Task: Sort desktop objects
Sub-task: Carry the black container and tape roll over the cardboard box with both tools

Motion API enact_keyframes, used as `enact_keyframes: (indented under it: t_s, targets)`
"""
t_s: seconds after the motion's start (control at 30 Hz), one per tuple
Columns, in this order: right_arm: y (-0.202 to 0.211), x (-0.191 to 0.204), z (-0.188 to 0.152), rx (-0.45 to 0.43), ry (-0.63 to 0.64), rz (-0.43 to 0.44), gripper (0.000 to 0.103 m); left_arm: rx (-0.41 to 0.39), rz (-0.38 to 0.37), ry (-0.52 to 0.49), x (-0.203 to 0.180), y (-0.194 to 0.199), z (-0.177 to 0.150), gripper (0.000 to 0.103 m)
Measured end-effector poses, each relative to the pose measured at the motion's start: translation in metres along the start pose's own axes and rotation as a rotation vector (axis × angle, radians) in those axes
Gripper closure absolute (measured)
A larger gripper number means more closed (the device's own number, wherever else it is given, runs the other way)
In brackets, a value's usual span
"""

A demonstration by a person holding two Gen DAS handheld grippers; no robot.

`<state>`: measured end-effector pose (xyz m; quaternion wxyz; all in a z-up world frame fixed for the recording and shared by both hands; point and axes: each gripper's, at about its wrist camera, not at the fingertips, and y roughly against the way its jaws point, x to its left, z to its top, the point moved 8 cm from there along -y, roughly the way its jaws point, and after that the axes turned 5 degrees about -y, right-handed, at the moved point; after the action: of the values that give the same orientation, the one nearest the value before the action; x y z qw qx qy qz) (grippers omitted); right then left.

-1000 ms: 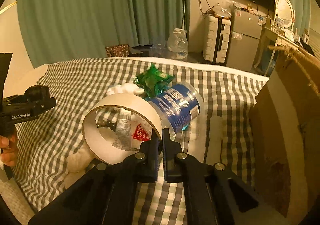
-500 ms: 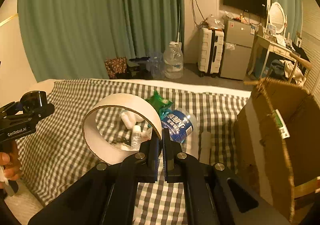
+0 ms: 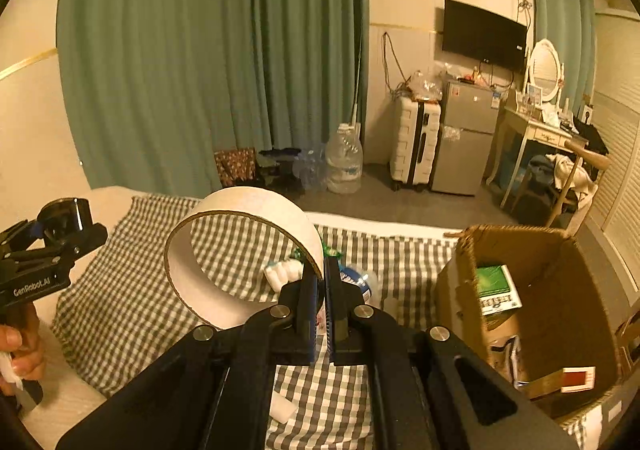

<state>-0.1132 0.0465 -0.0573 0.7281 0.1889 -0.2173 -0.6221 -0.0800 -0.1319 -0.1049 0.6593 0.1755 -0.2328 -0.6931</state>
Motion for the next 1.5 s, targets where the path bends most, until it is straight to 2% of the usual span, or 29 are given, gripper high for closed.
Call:
enact_keyframes:
  t_s: [0.23,0.4,0.63,0.77,0.87,1.13,1.2,1.37,1.5]
  targets:
    - [0.05,0.0,0.016,-0.039,0.003,-0.004,0.1,-0.045,0.004,-0.007,-0.004,0.042,0.019,0.019]
    - [0.078,-0.002,0.025,-0.079,0.013,-0.013,0.1,-0.059,-0.006,-0.027,-0.014,0.056,0.028,0.019]
    - [0.103,-0.031,0.029,-0.104,0.002,-0.049,0.1,-0.091,-0.017,-0.053,-0.047,0.074,0.047,0.019]
    - [0.117,-0.056,0.028,-0.112,-0.013,-0.072,0.1,-0.125,-0.005,-0.031,-0.065,0.08,0.059,0.019]
    - [0.125,-0.075,0.024,-0.113,-0.007,-0.095,0.1,-0.142,-0.039,-0.014,-0.085,0.083,0.066,0.019]
    - [0.146,-0.137,0.013,-0.12,-0.013,-0.151,0.1,-0.143,-0.119,-0.064,-0.158,0.077,0.079,0.019]
    - [0.148,-0.151,0.007,-0.12,-0.021,-0.161,0.1,-0.152,-0.127,-0.079,-0.176,0.078,0.077,0.019]
    - [0.148,-0.184,-0.003,-0.128,-0.045,-0.199,0.1,-0.157,-0.201,-0.136,-0.224,0.073,0.074,0.019]
    - [0.136,-0.208,-0.007,-0.102,-0.099,-0.169,0.1,-0.127,-0.258,-0.168,-0.262,0.057,0.071,0.019]
